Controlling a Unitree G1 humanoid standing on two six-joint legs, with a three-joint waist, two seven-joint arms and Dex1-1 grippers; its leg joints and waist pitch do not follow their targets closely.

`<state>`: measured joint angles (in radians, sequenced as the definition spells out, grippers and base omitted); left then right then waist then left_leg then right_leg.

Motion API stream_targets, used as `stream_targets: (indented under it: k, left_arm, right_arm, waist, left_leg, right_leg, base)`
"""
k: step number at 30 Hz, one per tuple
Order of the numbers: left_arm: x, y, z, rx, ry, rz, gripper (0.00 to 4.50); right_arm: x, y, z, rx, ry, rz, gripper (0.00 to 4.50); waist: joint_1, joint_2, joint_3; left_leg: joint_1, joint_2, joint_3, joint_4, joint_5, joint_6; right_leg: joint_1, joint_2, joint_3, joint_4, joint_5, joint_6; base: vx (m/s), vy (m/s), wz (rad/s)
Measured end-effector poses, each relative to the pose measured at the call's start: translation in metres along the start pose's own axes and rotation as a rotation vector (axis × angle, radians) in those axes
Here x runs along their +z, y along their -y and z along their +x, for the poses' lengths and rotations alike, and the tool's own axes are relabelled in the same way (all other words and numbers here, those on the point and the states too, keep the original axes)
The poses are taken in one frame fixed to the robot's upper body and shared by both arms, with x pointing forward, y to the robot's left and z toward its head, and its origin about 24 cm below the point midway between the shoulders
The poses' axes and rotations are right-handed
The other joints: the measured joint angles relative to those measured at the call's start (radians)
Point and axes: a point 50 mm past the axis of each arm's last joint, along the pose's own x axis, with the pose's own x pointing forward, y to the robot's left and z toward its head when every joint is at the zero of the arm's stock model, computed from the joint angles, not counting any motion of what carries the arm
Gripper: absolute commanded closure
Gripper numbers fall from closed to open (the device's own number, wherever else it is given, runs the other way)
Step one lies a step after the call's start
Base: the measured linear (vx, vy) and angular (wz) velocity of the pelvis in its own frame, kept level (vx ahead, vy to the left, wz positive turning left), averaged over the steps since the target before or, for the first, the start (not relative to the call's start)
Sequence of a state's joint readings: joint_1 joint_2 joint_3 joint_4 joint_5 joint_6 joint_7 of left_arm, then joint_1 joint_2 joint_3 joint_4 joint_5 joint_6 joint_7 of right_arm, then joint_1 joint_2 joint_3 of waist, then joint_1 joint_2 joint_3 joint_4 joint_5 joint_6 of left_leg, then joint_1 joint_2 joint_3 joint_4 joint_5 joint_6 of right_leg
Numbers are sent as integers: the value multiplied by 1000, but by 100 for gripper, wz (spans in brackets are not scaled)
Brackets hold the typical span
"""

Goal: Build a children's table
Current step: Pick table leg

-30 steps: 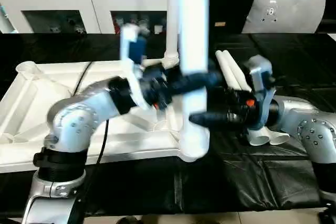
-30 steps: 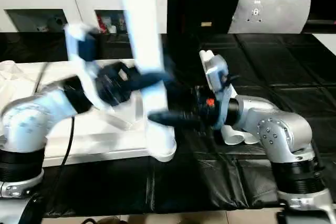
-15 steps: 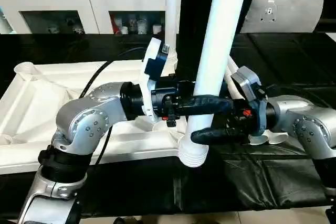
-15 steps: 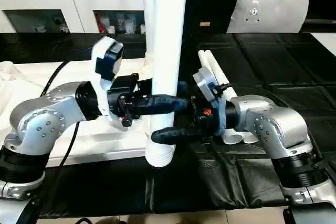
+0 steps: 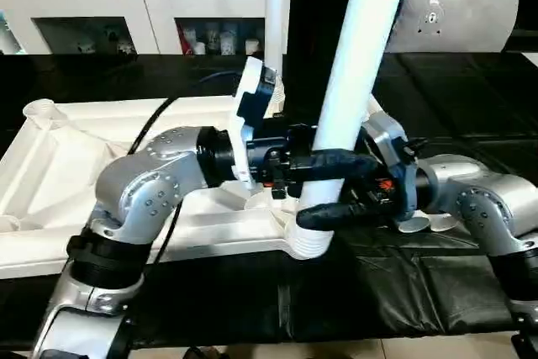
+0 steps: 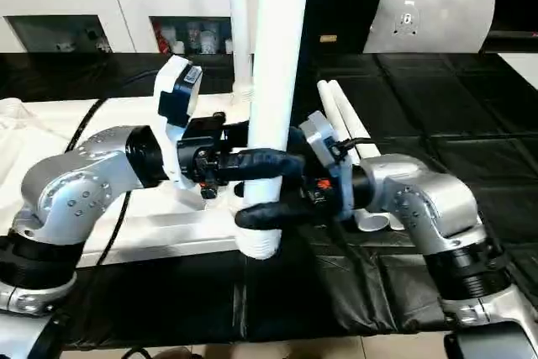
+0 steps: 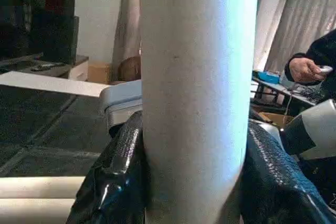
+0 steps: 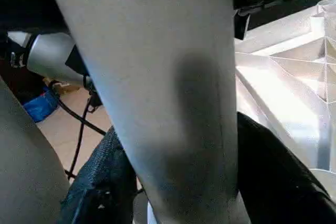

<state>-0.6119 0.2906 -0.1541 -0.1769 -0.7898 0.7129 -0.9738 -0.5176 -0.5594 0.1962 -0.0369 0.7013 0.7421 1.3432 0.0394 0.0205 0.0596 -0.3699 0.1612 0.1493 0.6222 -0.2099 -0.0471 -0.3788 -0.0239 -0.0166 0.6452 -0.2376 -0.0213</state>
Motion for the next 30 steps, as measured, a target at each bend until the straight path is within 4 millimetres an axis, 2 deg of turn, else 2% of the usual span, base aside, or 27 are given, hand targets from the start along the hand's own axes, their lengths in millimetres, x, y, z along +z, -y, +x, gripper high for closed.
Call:
stream_targets:
  k: [10, 11, 13, 20, 22, 23, 26, 27, 30]
  left_arm:
    - [-1, -2, -3, 33, -22, -3, 261]
    - [-1, -2, -3, 33, -23, -12, 226]
    - [-1, -2, -4, 34, -22, -23, 191]
    - [-4, 0, -8, 36, -9, -57, 151]
    - [-7, 1, -10, 37, 10, -82, 114]
    - [-8, 2, -12, 38, 19, -94, 114]
    - [-9, 2, -12, 48, 93, -131, 98]
    - [-6, 1, -12, 64, 140, -130, 73]
    - [0, -2, -13, 110, 226, -121, 61]
  right_arm:
    - [-1, 0, 0, -8, -4, -4, 244]
    - [-2, 0, 0, -8, -3, -2, 246]
    - [-2, 0, 1, -4, 0, 0, 246]
    - [-5, 1, 3, -12, 7, 6, 253]
    - [-7, -1, 5, -18, 12, 8, 255]
    - [-9, -1, 5, -20, 16, 14, 255]
    - [-12, -2, 5, -30, 40, 30, 255]
    - [-12, -3, 5, -33, 55, 37, 256]
    - [-13, -4, 4, -38, 84, 55, 257]
  waist:
    - [2, 0, 0]
    - [2, 0, 0]
    - [2, 0, 0]
    - [2, 1, 0]
    - [2, 1, 0]
    - [2, 2, 0]
    - [3, 2, 0]
    - [4, 2, 0]
    - [7, 2, 0]
  left_leg:
    - [0, 0, 0, 0, 0, 0]
    - [0, 0, 0, 0, 0, 0]
    - [0, 0, 0, 0, 0, 0]
    - [0, 0, 0, 0, 0, 0]
    - [0, 0, 0, 0, 0, 0]
    - [0, 0, 0, 0, 0, 0]
    - [0, 0, 0, 0, 0, 0]
    - [0, 0, 0, 1, 0, 0]
    - [1, 0, 0, 1, 0, 0]
  right_leg:
    - [0, 0, 0, 0, 0, 0]
    - [0, 0, 0, 0, 0, 0]
    - [0, 0, 0, 0, 0, 0]
    - [0, 0, 0, 0, 0, 0]
    - [0, 0, 0, 0, 0, 0]
    - [0, 0, 0, 0, 0, 0]
    - [0, 0, 0, 0, 0, 0]
    - [0, 0, 0, 0, 0, -1]
    - [1, 0, 0, 0, 1, -1]
  base:
    - [0, 0, 0]
    - [0, 0, 0]
    - [0, 0, 0]
    - [0, 0, 0]
    - [0, 0, 0]
    - [0, 0, 0]
    - [0, 0, 0]
    - [0, 0, 0]
    - [0, 0, 0]
